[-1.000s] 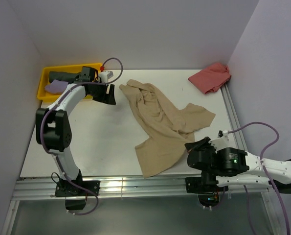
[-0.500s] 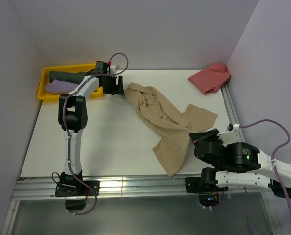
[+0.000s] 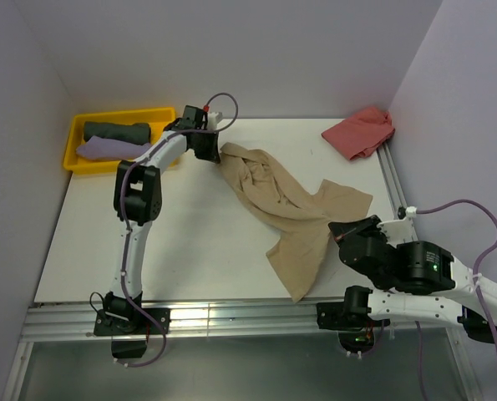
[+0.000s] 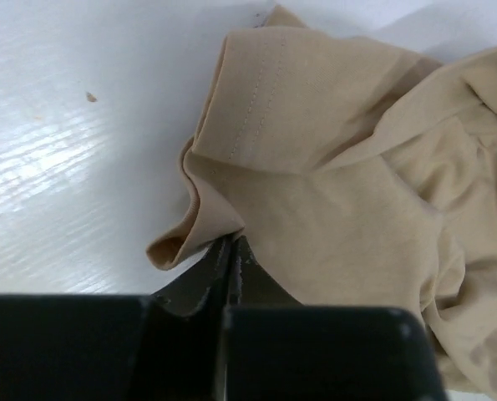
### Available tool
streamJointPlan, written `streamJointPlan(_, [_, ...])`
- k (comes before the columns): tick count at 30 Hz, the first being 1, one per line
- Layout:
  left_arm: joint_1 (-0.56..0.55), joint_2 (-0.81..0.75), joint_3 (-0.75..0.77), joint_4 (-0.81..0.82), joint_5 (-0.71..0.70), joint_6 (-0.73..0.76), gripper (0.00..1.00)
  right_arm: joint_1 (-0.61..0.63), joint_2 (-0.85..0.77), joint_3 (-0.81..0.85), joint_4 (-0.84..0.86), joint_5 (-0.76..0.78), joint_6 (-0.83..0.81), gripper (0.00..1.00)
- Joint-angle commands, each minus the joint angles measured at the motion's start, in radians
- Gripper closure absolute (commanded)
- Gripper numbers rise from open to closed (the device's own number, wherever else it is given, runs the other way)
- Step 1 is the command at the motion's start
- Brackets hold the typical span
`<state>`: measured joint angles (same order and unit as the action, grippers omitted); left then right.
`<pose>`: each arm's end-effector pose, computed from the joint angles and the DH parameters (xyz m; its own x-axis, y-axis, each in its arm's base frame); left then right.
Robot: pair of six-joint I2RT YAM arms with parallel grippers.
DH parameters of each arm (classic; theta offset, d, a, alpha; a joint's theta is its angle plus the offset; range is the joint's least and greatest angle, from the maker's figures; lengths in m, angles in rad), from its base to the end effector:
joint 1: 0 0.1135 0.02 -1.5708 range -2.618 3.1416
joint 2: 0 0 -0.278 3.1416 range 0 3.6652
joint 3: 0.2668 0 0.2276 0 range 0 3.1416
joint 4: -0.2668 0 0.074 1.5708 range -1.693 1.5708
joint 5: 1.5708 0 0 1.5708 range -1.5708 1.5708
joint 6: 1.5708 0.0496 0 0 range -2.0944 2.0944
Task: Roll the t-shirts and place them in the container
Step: Flatten the tshirt
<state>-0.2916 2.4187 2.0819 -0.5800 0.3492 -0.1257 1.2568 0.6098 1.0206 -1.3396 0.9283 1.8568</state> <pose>0.5017 -0.1683 0.1858 -0.8130 0.1210 -0.5695 0.3705 0.8621 -0.3457 0.0475 0.0177 0.3323 -0.3349 0.8299 -0.4462 0.3563 0.5499 0.7554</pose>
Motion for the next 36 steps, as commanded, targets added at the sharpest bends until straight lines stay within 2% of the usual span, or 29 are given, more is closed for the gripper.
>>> streamJointPlan(1, [0.000,-0.095,-0.011,0.037,-0.018,0.008,1.00,-0.014,0.007,0.065,-0.104,0.076,-0.048,1.00])
streamJointPlan(6, [0.015,-0.277,-0.075,0.011,-0.059,0.061,1.00,-0.045,0.004,0.128,-0.104,0.083,-0.132,1.00])
streamJointPlan(12, [0.095,-0.558,-0.271,-0.003,-0.042,0.115,1.00,-0.068,0.011,0.199,-0.104,0.095,-0.231,1.00])
streamJointPlan(19, [0.173,-0.860,-0.540,-0.121,-0.029,0.239,1.00,-0.085,0.062,0.328,-0.104,0.092,-0.350,1.00])
streamJointPlan(26, [0.285,-1.137,-0.640,-0.302,0.007,0.405,1.00,-0.100,0.130,0.438,-0.104,0.110,-0.471,1.00])
streamJointPlan(30, [0.284,-1.130,-0.698,-0.333,0.019,0.454,1.00,-0.141,0.154,0.437,-0.098,0.115,-0.495,1.00])
streamJointPlan(35, [0.282,-0.957,-0.740,-0.367,0.109,0.468,0.99,-0.200,0.232,0.362,-0.044,0.049,-0.551,1.00])
streamJointPlan(36, [0.279,-0.936,-0.746,-0.357,0.115,0.463,0.97,-0.214,0.248,0.311,0.008,0.031,-0.573,1.00])
